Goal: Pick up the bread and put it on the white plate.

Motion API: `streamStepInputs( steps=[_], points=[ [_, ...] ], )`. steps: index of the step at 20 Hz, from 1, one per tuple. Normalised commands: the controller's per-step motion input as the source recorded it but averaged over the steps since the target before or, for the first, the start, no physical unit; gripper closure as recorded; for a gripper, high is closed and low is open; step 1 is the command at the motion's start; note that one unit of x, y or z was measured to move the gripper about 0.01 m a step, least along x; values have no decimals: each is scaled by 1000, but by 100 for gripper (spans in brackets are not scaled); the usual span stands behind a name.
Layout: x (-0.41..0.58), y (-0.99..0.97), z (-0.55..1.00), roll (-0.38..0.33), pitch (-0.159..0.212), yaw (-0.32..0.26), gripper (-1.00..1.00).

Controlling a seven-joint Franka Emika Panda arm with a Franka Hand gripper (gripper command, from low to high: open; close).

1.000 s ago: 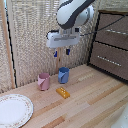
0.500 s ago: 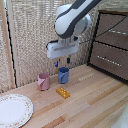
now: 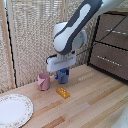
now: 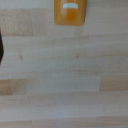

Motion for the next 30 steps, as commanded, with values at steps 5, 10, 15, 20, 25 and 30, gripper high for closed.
streamStepInputs(
  steps=[5,10,15,20,25,30],
  points=[
    [-1,2,-564,-30,0,-7,-100],
    [29,-17,-505,-12,-28,0,-100],
    [53,0,-302,-49,-36,17,-100],
    [26,0,-106,-25,0,49,100],
    [1,42,39,0,3,7,100],
    [-67,262,311,-33,33,59,100]
  ],
)
